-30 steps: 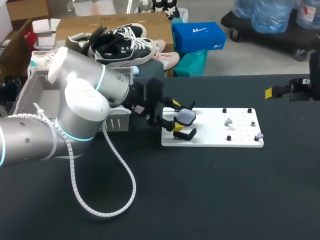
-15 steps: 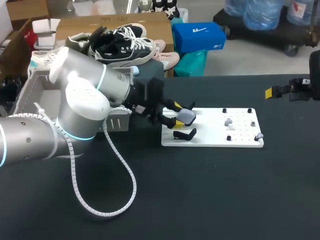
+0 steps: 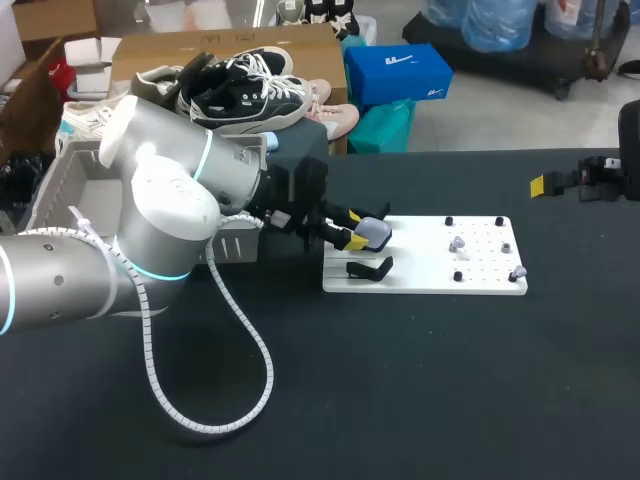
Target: Pick up each earbud case from the left stands, insert the matching earbuds, close the lid, and place the case in the box.
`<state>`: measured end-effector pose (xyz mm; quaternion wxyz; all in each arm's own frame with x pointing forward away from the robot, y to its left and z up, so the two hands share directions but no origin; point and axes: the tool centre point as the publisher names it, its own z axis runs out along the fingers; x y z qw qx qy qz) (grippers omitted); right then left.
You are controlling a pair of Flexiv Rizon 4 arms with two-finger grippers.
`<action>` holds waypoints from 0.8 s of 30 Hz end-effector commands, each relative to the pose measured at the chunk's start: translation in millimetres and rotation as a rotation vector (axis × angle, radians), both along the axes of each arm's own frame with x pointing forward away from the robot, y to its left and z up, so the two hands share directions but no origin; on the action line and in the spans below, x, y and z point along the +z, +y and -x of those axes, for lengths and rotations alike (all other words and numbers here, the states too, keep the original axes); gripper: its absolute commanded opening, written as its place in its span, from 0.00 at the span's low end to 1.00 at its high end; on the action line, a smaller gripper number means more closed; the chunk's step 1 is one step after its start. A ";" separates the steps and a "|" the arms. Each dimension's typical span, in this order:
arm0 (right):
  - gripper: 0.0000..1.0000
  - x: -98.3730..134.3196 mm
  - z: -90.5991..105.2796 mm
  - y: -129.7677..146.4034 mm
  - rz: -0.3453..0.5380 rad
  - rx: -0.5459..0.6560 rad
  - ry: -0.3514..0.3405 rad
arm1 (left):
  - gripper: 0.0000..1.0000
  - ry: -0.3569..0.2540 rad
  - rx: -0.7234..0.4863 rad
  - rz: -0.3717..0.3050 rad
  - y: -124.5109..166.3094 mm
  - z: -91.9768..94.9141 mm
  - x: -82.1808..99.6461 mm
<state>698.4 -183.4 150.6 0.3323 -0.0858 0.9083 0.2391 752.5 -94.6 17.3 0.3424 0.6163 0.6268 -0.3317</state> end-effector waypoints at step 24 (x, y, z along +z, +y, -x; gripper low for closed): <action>1.00 -0.1 -0.1 -0.5 0.000 0.002 0.000 | 0.00 0.001 -0.018 0.007 -2.3 -7.0 0.3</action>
